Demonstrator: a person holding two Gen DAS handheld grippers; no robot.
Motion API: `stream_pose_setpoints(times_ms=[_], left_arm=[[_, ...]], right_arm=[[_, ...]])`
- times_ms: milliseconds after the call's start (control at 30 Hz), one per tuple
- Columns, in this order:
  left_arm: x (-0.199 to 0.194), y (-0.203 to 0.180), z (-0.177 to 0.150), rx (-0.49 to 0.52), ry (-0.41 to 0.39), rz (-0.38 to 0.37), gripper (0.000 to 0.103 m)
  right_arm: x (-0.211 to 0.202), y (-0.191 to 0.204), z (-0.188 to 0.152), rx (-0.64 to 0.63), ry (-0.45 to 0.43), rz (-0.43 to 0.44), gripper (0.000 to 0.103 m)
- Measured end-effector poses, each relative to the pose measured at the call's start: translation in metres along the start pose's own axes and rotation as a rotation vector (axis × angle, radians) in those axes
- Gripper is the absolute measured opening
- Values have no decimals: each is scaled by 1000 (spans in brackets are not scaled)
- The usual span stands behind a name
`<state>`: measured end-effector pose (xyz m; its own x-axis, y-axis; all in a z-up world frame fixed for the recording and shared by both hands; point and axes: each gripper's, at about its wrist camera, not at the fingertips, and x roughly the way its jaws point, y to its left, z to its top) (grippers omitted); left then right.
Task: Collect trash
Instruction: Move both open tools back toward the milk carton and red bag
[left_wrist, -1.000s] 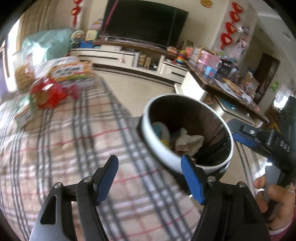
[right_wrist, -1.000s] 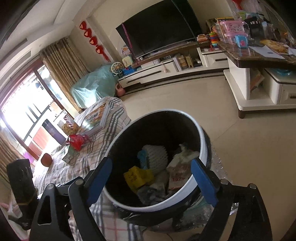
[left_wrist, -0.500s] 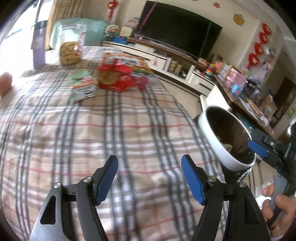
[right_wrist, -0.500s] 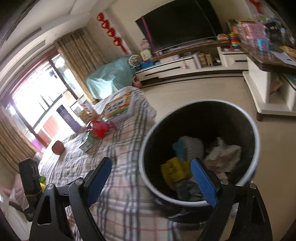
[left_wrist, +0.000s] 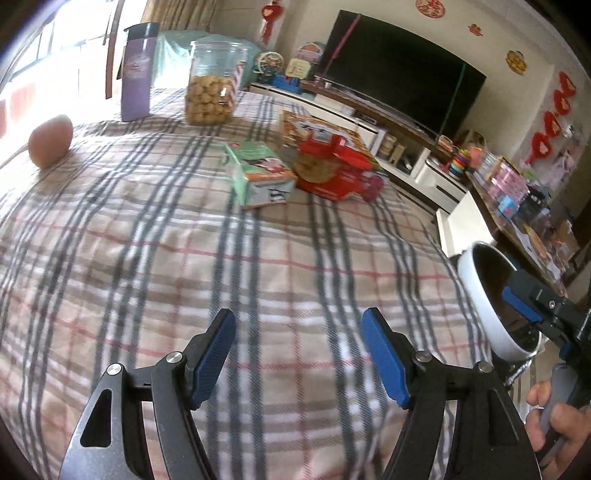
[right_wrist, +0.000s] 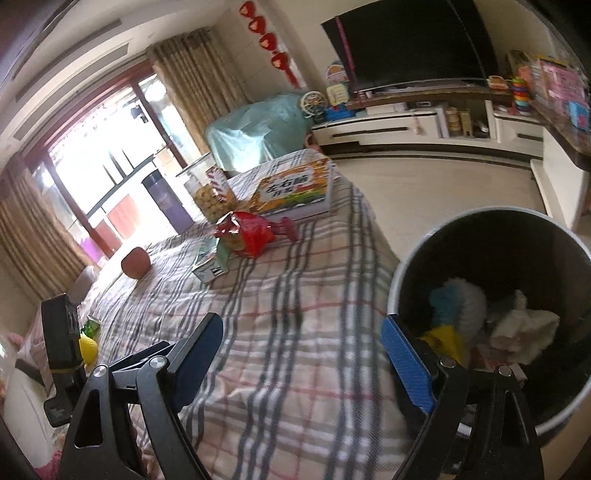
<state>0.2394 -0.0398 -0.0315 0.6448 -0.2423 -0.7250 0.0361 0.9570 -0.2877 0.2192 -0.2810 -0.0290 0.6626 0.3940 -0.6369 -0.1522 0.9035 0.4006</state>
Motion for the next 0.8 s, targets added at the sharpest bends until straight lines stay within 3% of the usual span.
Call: stream_pose_setpoints(times_ms=[367, 633, 733, 800], left_arm=[[27, 5, 39, -11, -8, 57, 74], [82, 2, 83, -4, 5, 120, 77], [100, 1, 92, 10, 8, 167, 77], [109, 1, 96, 39, -2, 203, 71]], right_arm=[[33, 17, 16, -29, 3, 41, 89], [51, 12, 20, 7, 16, 55, 89], [58, 12, 23, 20, 21, 62, 89], [62, 13, 26, 30, 23, 72, 89]])
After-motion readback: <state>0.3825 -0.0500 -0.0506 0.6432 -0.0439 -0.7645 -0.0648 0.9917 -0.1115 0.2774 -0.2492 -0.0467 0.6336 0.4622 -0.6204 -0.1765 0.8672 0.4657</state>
